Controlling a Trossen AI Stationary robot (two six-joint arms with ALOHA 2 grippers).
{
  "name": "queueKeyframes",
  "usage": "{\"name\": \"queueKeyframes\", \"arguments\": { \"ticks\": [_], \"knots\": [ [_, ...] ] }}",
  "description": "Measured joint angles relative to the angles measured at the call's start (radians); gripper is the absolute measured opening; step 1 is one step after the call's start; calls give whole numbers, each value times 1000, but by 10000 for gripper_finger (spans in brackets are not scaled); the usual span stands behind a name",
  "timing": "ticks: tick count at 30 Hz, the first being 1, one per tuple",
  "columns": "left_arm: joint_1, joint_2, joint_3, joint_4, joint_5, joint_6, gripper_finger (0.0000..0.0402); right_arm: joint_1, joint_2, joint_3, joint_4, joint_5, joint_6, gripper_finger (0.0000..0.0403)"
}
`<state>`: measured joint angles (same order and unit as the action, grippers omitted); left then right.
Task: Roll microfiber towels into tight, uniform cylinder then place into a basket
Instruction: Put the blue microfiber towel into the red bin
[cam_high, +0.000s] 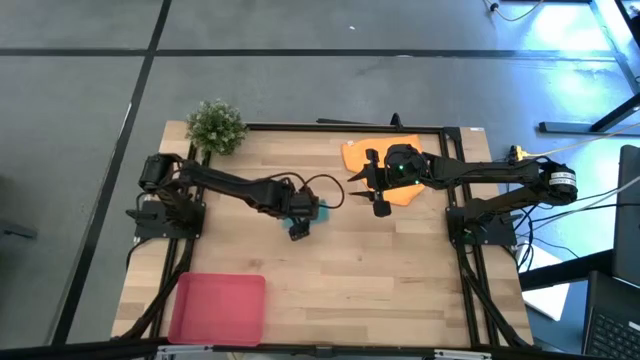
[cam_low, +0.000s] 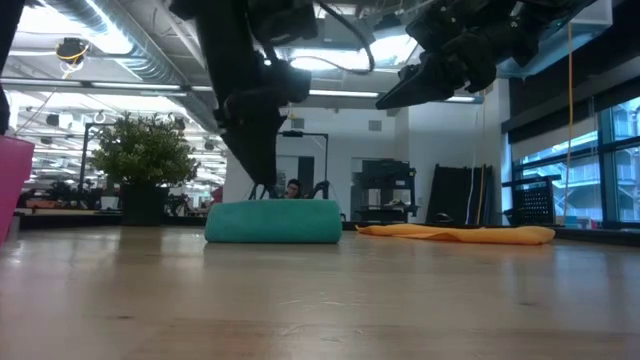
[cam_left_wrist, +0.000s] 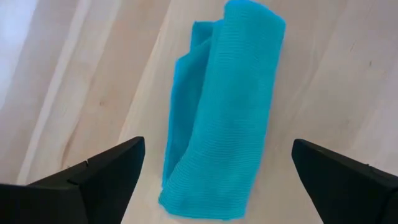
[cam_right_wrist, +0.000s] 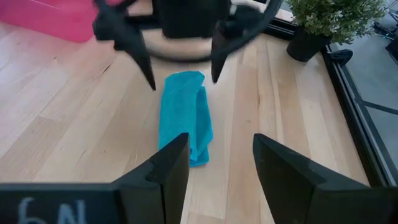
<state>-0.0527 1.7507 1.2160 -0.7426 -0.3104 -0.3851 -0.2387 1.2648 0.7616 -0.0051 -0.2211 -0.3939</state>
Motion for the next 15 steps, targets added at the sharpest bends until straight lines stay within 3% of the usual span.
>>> {"name": "queueKeyframes", "arguments": {
  "ticks": [15],
  "knots": [
    [64, 151, -1, 88, 48, 108, 399, 0, 0, 0, -3, 0, 0, 178]
  ]
}}
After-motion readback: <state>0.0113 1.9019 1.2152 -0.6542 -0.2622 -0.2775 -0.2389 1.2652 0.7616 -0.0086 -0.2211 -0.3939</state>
